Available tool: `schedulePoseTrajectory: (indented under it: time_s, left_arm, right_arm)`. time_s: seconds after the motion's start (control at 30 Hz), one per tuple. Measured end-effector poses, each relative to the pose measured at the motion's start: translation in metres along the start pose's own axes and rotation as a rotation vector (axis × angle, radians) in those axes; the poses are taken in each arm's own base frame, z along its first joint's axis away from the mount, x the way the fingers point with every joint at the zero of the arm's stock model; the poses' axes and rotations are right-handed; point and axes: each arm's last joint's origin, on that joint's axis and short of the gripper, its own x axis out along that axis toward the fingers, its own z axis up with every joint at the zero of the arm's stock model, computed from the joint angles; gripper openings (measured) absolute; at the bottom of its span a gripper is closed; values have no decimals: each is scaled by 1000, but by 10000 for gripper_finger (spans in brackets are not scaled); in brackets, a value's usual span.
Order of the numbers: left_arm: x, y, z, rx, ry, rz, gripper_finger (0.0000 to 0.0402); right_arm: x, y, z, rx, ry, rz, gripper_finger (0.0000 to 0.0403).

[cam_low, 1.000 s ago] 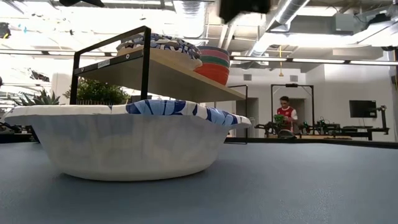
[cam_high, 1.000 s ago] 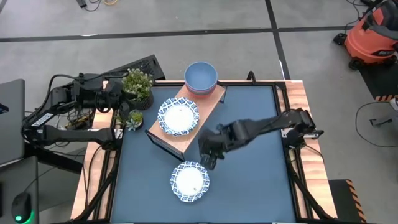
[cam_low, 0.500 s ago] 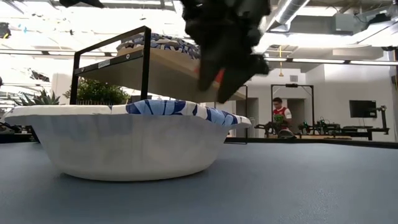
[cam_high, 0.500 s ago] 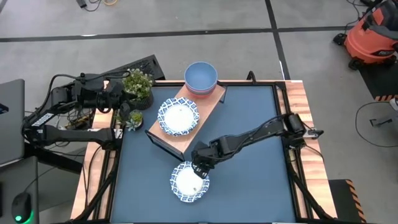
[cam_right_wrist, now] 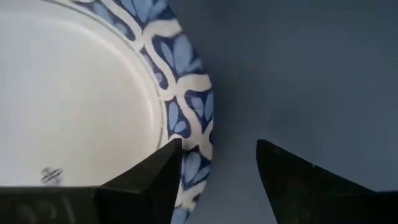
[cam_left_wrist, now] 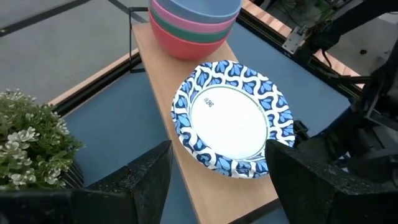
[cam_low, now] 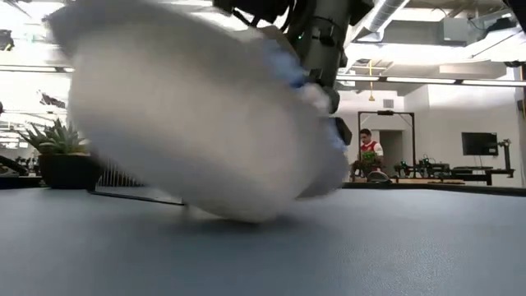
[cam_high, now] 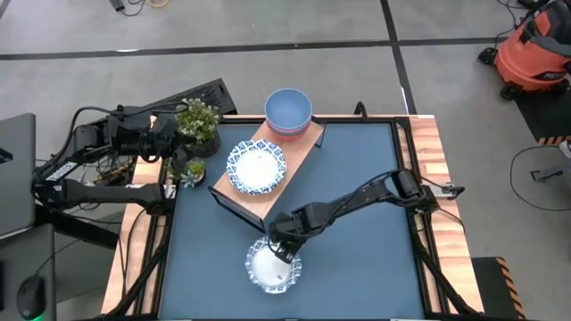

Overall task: Place and stack bowls onto a shelf
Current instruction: Stack the white bowl on top of the other white bowl on the shelf

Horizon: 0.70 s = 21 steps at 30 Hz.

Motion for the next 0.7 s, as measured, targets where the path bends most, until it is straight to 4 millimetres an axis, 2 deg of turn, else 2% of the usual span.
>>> schedulePoseTrajectory:
  time_s: [0.4,0.7]
  left_arm:
    - [0,0,0,-5,-1,0,243]
    - [0,0,0,-5,-4,7,243]
  right_arm:
    - [-40,-1,0,19,-45,-14,226]
    - [-30,3,-4,18,-90,23,226]
